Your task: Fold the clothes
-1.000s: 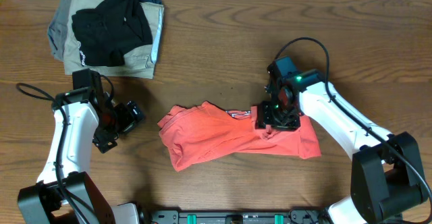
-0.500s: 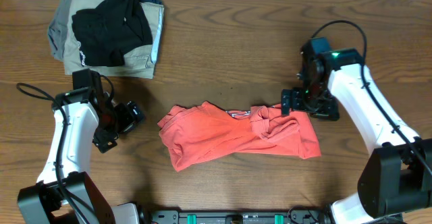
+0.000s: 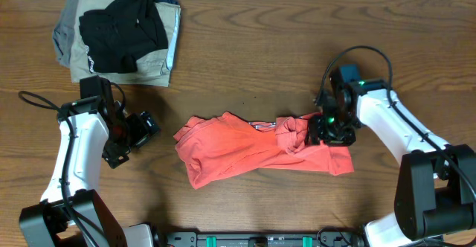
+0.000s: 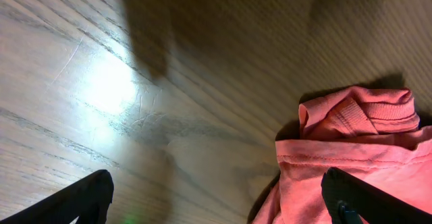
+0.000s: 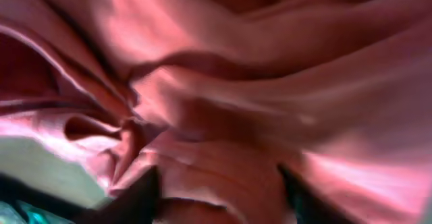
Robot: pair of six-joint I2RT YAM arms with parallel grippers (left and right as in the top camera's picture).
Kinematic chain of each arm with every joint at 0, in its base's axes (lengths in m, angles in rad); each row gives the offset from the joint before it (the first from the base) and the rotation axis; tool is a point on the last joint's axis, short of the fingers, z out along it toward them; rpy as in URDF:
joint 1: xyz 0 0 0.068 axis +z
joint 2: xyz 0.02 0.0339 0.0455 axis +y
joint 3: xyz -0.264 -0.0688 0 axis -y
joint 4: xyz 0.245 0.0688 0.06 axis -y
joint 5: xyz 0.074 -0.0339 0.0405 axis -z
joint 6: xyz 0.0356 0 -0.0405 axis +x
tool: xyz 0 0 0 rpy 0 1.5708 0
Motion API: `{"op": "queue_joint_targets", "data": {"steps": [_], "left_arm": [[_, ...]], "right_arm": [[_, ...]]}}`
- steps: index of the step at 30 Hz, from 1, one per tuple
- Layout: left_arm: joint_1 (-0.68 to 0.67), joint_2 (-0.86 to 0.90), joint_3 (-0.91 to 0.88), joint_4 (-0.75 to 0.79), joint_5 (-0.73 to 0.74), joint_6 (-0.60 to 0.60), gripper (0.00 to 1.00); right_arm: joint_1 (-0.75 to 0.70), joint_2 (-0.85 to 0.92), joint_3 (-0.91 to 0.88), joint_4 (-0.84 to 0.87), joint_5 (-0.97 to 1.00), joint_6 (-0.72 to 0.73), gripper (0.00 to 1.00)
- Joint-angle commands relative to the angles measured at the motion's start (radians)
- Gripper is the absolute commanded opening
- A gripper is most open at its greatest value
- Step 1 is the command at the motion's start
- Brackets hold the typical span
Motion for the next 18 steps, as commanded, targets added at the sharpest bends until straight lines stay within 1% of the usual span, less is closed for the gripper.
{"op": "queue_joint_targets", "data": {"steps": [1, 3, 4, 9, 11, 12, 15, 16, 18], "left_arm": [[0.001, 0.003, -0.008, 0.002, 0.005, 0.01, 1.0], [0.0, 0.003, -0.008, 0.002, 0.005, 0.01, 1.0], [0.001, 0.003, -0.008, 0.002, 0.005, 0.01, 1.0], [0.001, 0.003, -0.008, 0.002, 0.005, 0.01, 1.0], [0.001, 0.003, -0.008, 0.002, 0.006, 0.01, 1.0], [0.001, 0.003, -0.008, 0.002, 0.005, 0.01, 1.0], [0.001, 0.003, -0.008, 0.002, 0.005, 0.01, 1.0], [0.001, 0.003, -0.008, 0.003, 0.005, 0.01, 1.0], [0.001, 0.003, -0.008, 0.003, 0.005, 0.01, 1.0]], "right_arm": [[0.014, -0.007, -0.004, 0.004, -0.09, -0.012, 0.22], [0.024, -0.007, -0.004, 0.002, -0.104, -0.011, 0.04], [0.03, -0.007, -0.004, 0.002, -0.114, -0.011, 0.01], [0.077, -0.007, -0.004, -0.005, -0.217, 0.013, 0.01], [0.101, -0.007, -0.004, -0.021, -0.225, 0.012, 0.01], [0.117, -0.007, -0.004, -0.039, -0.218, 0.011, 0.04], [0.168, -0.007, -0.004, -0.08, -0.189, 0.011, 0.22], [0.187, -0.007, -0.004, -0.09, -0.183, 0.011, 0.27], [0.218, -0.007, -0.003, -0.096, -0.183, 0.014, 0.28]]}}
